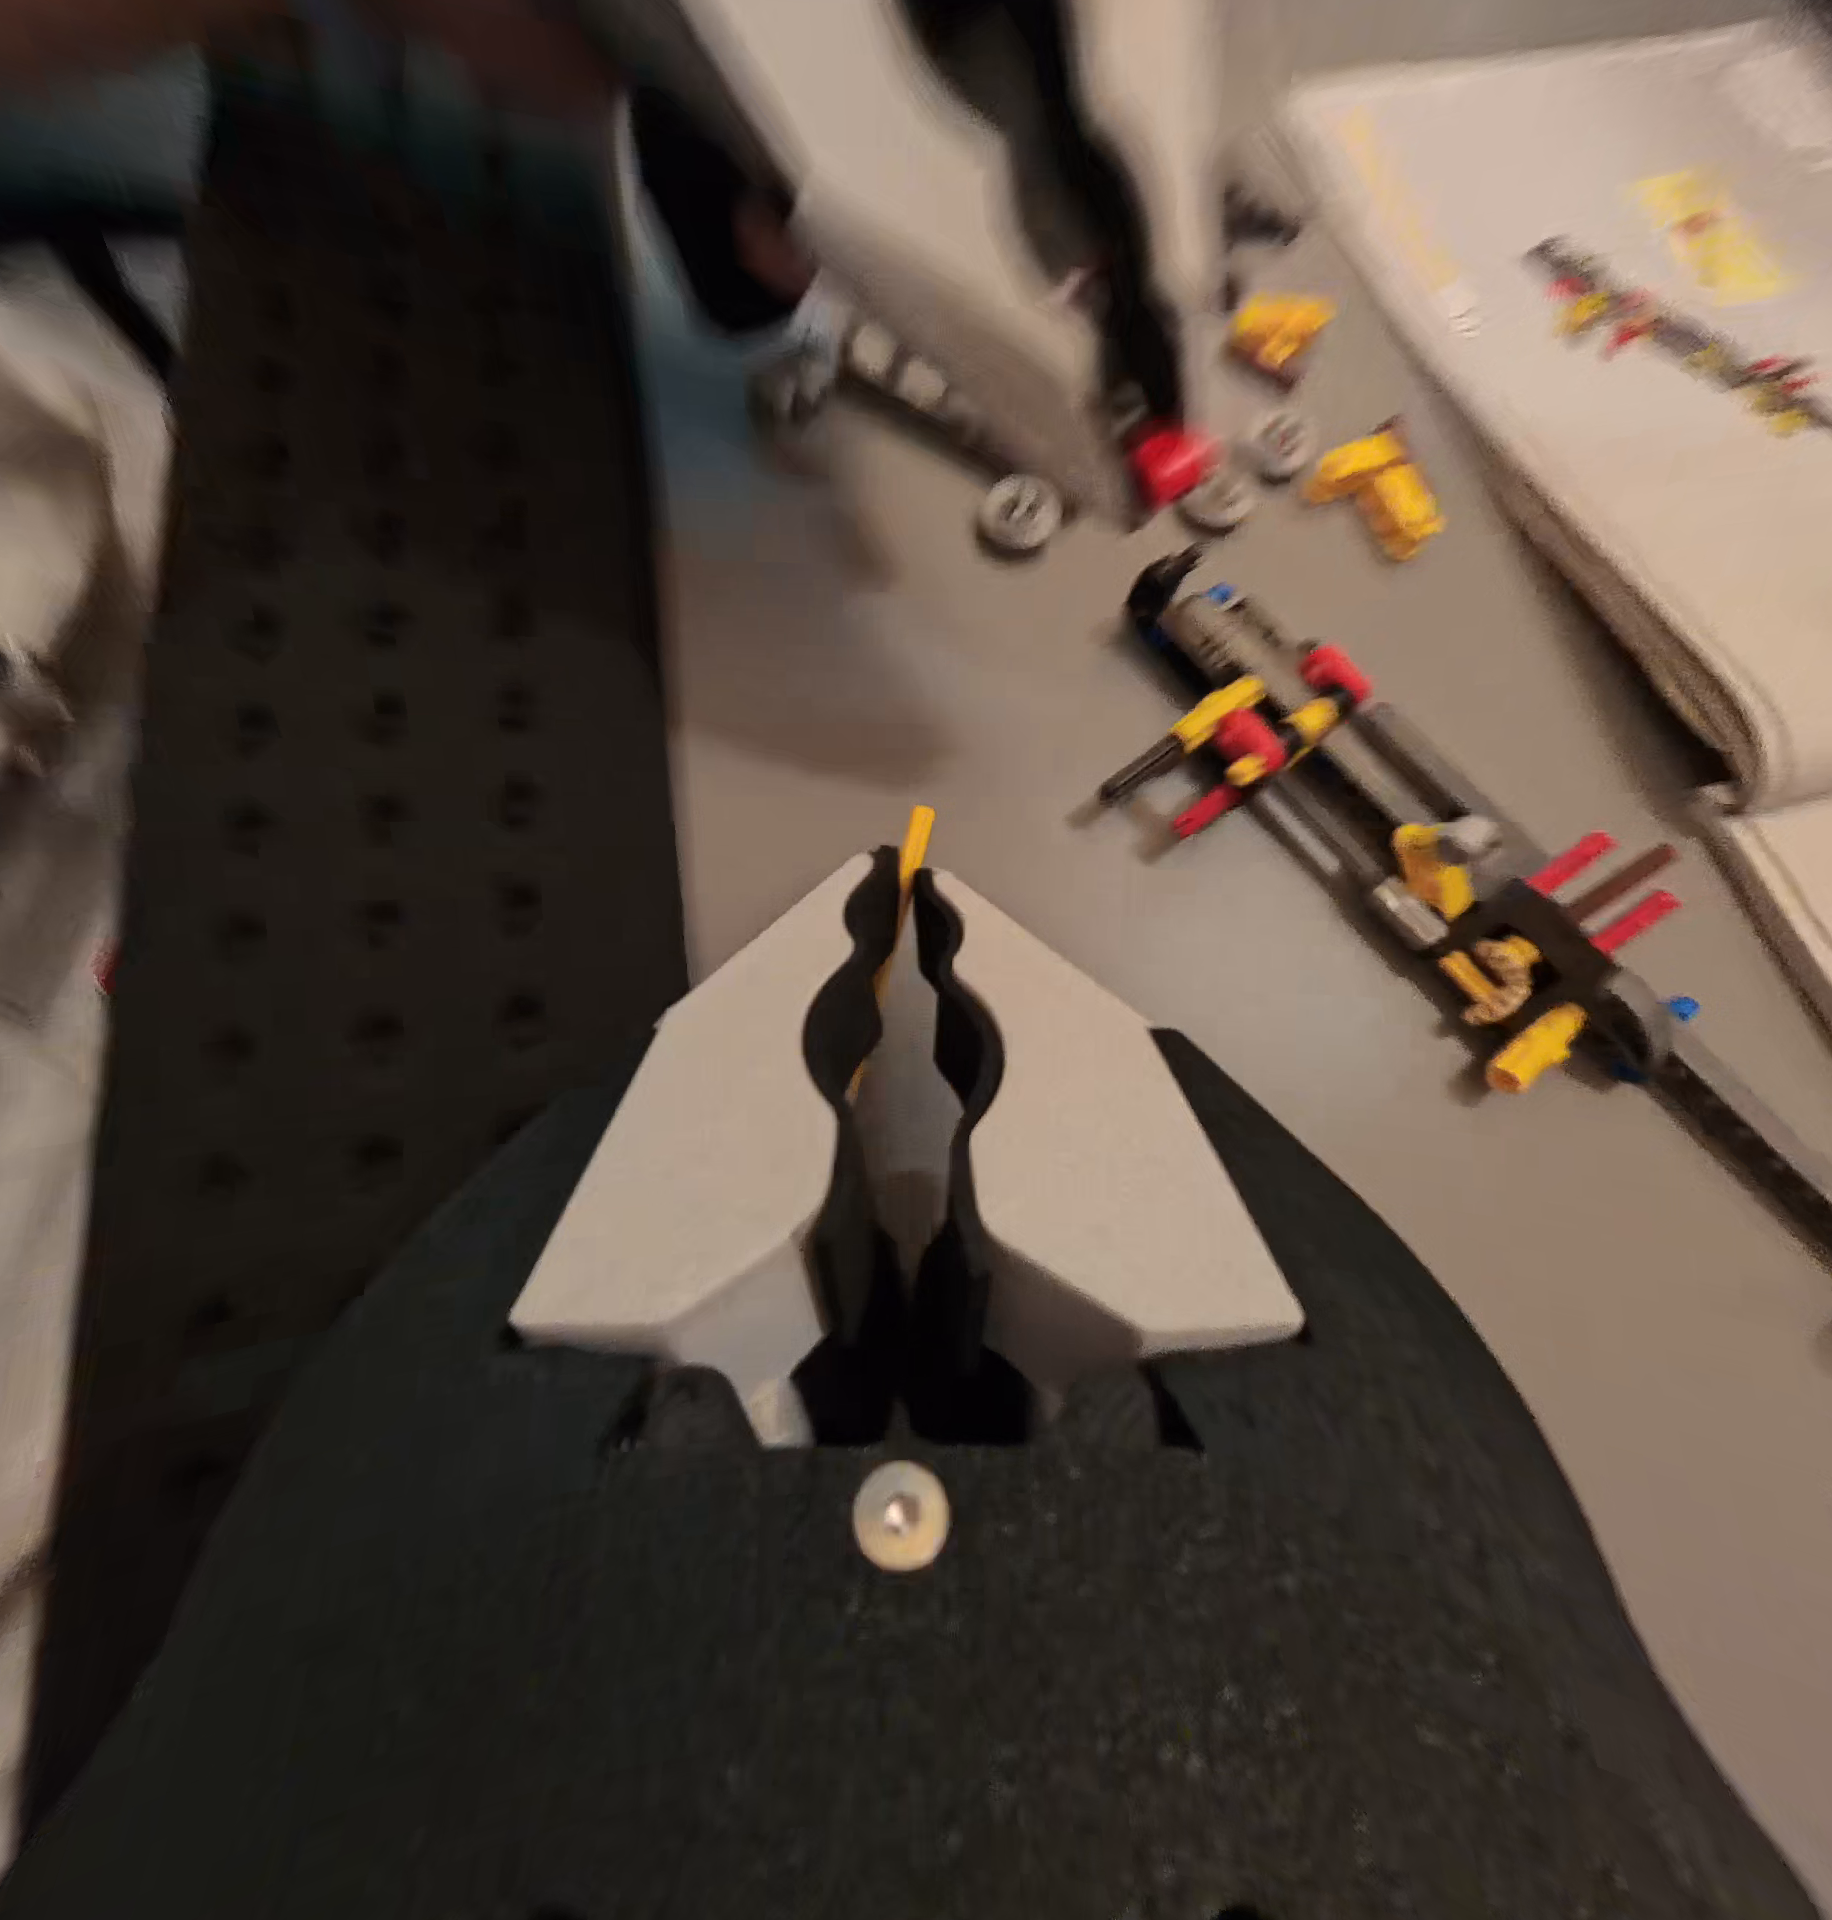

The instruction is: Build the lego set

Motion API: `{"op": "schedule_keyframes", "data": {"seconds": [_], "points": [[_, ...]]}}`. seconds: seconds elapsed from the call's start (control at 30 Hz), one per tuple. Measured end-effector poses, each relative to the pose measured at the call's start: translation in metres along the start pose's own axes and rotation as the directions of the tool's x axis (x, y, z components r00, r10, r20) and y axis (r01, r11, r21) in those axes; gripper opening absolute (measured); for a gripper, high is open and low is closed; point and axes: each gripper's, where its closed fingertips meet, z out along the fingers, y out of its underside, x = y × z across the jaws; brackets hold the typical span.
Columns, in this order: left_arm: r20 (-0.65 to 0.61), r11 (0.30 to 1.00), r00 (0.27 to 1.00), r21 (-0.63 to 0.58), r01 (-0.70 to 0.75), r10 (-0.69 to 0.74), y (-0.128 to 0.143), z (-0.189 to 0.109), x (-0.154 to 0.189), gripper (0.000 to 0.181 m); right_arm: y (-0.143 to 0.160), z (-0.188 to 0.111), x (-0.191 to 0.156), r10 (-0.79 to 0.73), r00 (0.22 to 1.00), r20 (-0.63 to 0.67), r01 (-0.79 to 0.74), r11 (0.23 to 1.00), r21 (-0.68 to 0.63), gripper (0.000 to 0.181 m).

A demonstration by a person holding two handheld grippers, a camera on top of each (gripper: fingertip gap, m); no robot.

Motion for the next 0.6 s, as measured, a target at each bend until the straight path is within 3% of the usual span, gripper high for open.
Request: {"op": "schedule_keyframes", "data": {"seconds": [0.1,0.2,0.4,0.6], "points": [[-0.066,0.999,0.998,-0.043,0.010,-0.013,0.008,-0.001,0.016,0.006,-0.039,-0.025,0.010,0.206,0.977,0.056,-0.213,0.944,0.251,0.002],[-0.122,1.000,0.992,-0.013,0.028,-0.029,0.002,0.001,0.033,0.006,-0.062,-0.038,0.009,0.300,0.944,0.140,-0.331,0.873,0.360,0.002],[-0.148,1.000,0.989,-0.009,-0.020,0.019,-0.005,0.011,0.052,0.006,-0.060,-0.024,0.011,0.360,0.930,0.074,-0.361,0.857,0.368,0.002],[-0.105,1.000,0.994,0.009,-0.015,0.016,-0.014,0.013,0.046,0.006,-0.060,-0.018,0.011,0.350,0.936,0.021,-0.334,0.869,0.364,0.002]]}}
